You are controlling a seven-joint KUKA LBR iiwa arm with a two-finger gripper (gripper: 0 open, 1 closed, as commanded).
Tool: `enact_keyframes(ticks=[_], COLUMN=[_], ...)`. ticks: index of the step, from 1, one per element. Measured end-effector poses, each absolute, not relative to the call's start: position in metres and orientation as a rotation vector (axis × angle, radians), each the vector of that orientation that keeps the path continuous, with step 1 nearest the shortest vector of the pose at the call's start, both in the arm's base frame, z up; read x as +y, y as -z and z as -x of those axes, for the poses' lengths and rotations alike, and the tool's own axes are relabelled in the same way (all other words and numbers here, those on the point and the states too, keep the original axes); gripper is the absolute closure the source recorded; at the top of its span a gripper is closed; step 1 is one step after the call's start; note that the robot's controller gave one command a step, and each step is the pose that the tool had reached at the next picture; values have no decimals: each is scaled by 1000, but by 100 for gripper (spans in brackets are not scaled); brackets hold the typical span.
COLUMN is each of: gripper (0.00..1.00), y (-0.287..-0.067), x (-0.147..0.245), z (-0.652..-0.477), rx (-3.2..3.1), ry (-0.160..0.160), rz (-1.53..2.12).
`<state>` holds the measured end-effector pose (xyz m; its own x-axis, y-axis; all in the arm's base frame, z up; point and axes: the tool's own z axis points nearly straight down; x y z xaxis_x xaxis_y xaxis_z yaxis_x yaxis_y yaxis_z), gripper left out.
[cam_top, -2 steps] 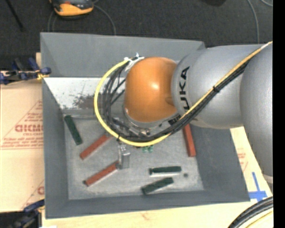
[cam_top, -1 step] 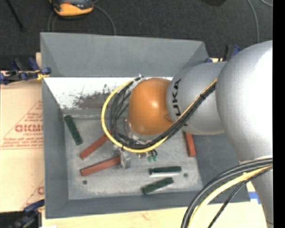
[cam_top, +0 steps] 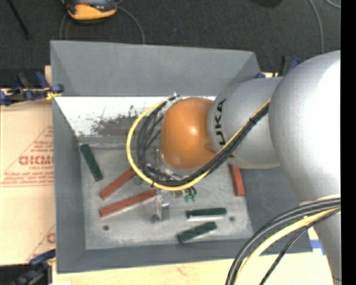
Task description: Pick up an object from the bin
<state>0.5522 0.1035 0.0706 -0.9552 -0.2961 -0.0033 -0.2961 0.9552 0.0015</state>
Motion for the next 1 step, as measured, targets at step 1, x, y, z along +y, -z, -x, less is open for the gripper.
enact_keyframes(ticks=[1], gripper=[100], y=[-71], x=[103], z=[-552], rx=[3104], ry=[-3], rz=[467])
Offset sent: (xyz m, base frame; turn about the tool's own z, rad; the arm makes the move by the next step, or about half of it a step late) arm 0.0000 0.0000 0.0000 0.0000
